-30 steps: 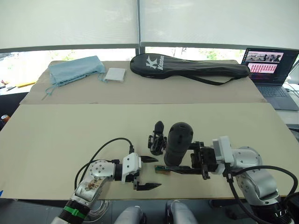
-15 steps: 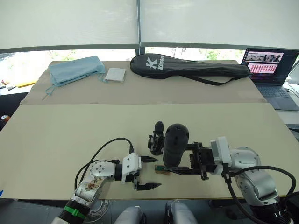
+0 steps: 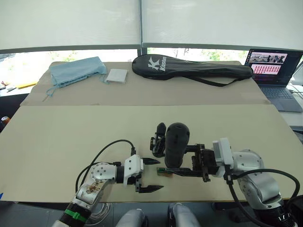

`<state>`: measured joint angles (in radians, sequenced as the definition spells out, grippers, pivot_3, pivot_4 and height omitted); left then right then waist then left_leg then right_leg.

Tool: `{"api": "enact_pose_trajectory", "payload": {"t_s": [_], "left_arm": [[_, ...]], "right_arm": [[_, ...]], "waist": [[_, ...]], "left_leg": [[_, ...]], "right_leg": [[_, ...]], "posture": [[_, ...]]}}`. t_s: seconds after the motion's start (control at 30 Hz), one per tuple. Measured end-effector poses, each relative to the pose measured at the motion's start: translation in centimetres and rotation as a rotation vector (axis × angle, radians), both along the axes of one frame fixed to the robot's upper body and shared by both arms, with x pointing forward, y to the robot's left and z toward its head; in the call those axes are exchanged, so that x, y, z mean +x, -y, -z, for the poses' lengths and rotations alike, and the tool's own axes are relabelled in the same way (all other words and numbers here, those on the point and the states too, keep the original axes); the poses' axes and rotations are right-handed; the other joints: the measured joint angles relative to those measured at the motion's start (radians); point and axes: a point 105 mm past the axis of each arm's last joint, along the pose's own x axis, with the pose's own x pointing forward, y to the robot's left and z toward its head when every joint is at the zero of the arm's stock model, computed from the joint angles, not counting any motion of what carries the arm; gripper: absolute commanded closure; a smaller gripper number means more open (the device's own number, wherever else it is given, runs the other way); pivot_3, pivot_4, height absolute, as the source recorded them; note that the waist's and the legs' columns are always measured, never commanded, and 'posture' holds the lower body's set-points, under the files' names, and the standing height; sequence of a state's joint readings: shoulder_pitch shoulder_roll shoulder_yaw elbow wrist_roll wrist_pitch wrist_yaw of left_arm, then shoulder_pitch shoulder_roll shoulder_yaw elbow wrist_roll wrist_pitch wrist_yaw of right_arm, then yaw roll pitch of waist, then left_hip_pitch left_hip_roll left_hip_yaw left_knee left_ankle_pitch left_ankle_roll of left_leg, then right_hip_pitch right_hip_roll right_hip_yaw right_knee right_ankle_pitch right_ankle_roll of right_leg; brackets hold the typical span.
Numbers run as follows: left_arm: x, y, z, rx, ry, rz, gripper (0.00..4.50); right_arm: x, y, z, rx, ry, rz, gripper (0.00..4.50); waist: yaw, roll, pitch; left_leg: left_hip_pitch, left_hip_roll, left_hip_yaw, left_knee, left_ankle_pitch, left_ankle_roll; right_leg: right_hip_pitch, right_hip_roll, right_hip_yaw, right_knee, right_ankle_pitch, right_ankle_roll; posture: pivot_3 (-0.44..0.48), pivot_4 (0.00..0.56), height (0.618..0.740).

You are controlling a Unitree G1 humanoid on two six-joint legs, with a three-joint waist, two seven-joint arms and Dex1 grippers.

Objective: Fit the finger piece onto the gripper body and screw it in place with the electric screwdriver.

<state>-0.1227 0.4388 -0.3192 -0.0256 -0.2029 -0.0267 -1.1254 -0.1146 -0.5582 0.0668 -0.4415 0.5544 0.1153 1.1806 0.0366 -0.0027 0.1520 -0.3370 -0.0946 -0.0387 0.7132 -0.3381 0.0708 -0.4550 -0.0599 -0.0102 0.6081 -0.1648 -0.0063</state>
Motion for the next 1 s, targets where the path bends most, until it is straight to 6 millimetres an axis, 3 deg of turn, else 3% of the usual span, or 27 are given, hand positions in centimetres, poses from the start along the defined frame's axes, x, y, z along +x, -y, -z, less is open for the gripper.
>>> {"api": "enact_pose_trajectory", "payload": {"t_s": [1.0], "left_arm": [[0.14, -0.43, -0.30, -0.027, -0.016, -0.018, 0.00]], "right_arm": [[0.05, 0.23, 0.04, 0.017, -0.022, 0.014, 2.60]], "waist": [[-0.001, 0.000, -0.001]], "left_leg": [[0.000, 0.000, 0.000, 0.000, 0.000, 0.000]], "right_leg": [[0.000, 0.000, 0.000, 0.000, 0.000, 0.000]], "posture": [[0.000, 0.150, 0.740]]}}
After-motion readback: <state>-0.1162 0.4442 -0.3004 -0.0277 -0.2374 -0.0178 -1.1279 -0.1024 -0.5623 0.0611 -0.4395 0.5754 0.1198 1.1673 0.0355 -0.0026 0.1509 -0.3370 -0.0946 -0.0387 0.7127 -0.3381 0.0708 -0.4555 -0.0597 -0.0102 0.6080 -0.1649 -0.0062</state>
